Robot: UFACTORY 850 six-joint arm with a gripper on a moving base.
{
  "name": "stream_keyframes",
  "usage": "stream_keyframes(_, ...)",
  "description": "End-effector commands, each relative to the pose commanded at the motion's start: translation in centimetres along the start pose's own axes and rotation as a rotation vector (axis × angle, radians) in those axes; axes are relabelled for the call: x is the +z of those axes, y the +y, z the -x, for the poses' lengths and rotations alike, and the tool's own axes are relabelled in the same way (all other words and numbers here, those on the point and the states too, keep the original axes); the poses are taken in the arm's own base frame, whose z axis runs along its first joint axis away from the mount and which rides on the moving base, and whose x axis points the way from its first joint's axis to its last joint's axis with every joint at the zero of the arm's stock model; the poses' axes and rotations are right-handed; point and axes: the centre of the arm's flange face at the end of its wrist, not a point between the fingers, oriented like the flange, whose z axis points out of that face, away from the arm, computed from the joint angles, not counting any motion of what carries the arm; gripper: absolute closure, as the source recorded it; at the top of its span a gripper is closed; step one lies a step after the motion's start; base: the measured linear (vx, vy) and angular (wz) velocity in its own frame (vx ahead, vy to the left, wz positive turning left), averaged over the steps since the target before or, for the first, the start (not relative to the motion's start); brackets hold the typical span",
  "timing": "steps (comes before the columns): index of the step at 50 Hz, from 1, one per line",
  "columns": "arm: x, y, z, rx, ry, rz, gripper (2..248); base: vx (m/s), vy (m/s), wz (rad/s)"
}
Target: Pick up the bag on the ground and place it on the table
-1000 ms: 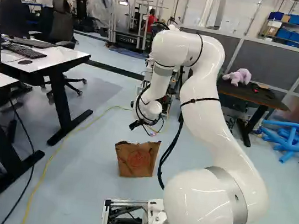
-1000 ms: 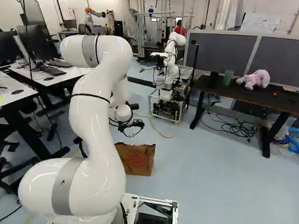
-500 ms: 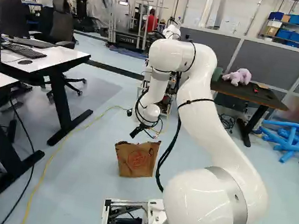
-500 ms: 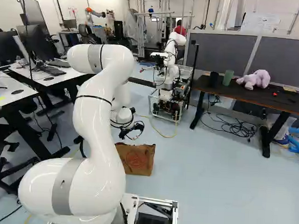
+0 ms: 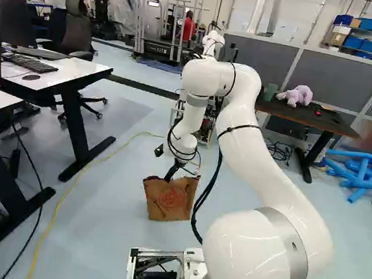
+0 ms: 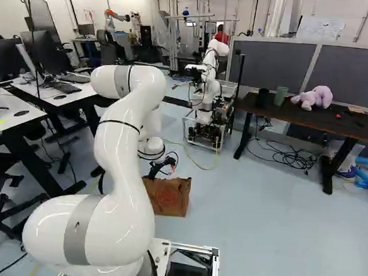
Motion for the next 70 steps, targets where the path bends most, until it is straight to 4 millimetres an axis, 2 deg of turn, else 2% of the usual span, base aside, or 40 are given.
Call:
stream_keyframes(12, 1.8, -0.3, 0.4, -0.109, -0.024, -0.024, 3, 0.000, 0.000, 0.000)
stream_keyframes(35, 5.3, -0.5, 0.6, -0.124, -0.035, -0.036, 3, 0.000, 0.000, 0.000)
stream_keyframes(70, 11.4, -0.1, -1.0, -0.139, -0.037, -0.043, 3, 0.000, 0.000, 0.000)
